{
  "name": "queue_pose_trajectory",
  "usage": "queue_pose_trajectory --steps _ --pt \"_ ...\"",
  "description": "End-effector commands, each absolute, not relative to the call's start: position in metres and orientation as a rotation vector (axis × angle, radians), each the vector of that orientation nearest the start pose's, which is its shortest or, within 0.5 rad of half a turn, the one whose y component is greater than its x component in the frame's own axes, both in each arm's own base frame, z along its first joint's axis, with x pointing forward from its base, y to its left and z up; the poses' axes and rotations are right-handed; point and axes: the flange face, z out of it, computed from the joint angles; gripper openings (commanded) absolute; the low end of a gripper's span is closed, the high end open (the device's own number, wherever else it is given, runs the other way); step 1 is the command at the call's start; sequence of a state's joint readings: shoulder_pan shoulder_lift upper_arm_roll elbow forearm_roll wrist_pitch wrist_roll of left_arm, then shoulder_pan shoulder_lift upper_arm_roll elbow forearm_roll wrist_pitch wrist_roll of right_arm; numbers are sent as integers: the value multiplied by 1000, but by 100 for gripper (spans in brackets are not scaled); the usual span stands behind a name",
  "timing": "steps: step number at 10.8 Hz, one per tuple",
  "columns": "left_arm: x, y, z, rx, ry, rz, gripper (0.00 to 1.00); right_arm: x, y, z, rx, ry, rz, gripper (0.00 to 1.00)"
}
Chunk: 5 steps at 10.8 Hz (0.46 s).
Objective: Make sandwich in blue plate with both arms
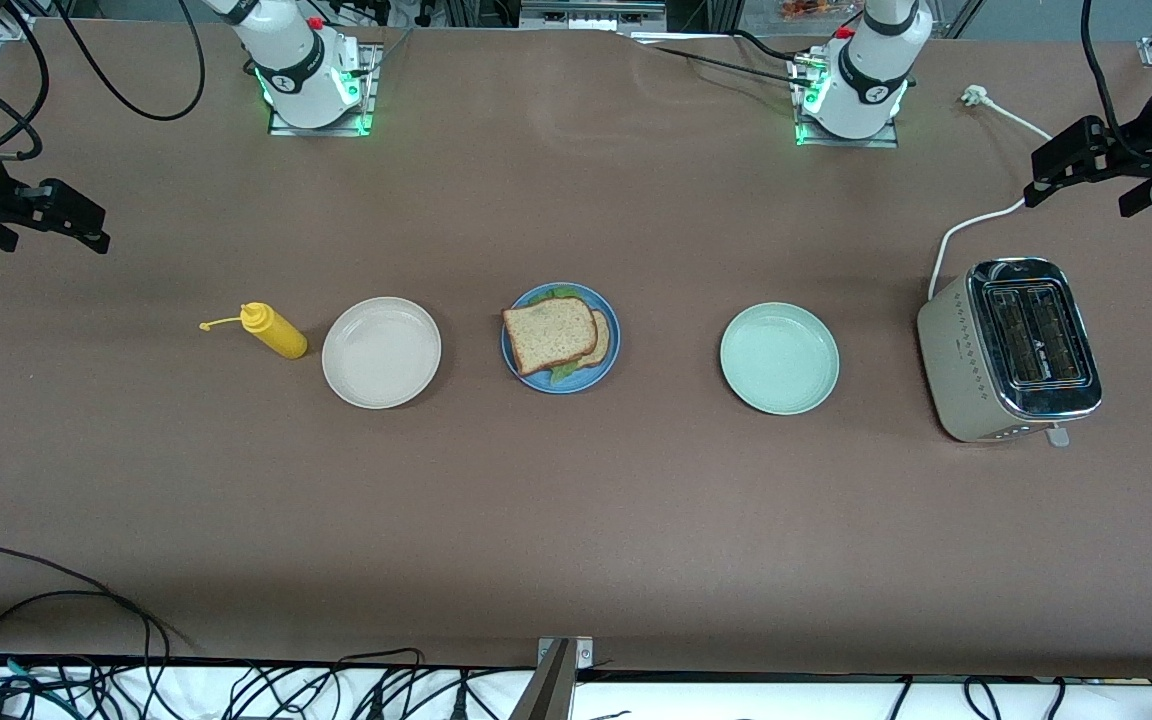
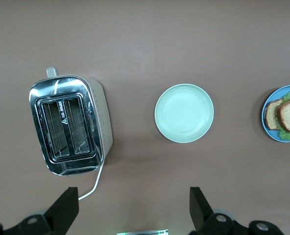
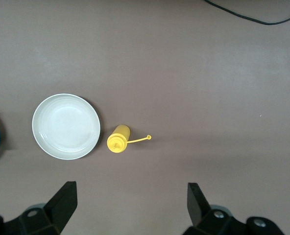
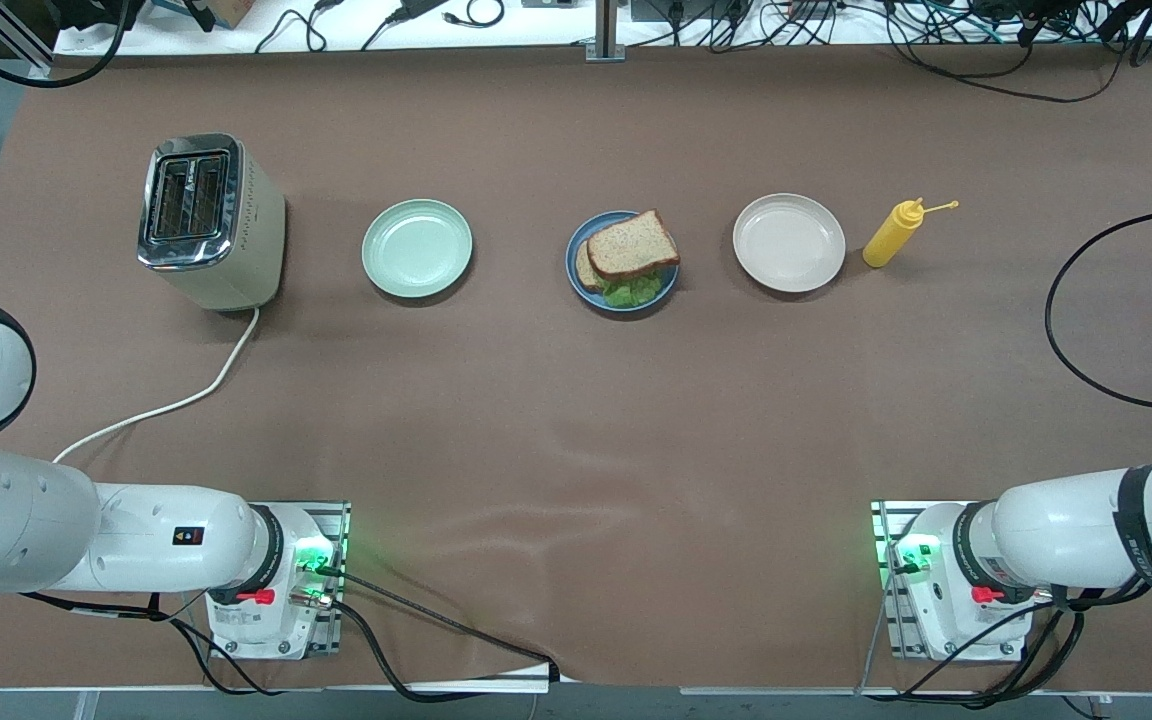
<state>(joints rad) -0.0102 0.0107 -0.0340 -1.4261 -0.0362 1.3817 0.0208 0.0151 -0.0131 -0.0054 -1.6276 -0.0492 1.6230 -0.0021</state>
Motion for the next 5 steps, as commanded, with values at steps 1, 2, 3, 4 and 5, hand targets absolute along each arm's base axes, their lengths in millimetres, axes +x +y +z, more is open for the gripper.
queue_pose_trajectory --steps 1,2,3,4,5 --pt "539 -27 675 -3188 115 96 100 554 0 615 -3203 -6 -16 100" --pt "540 -27 674 -3184 114 101 100 554 1 616 -3200 -6 -18 100" --pt "540 -27 675 -3184 114 96 100 554 1 616 -3200 -6 -18 100" --pt "541 -26 675 -3184 109 93 100 554 2 616 -3200 -6 -21 100" --pt "541 -28 675 -3182 113 91 100 554 3 614 -3203 -11 -14 100"
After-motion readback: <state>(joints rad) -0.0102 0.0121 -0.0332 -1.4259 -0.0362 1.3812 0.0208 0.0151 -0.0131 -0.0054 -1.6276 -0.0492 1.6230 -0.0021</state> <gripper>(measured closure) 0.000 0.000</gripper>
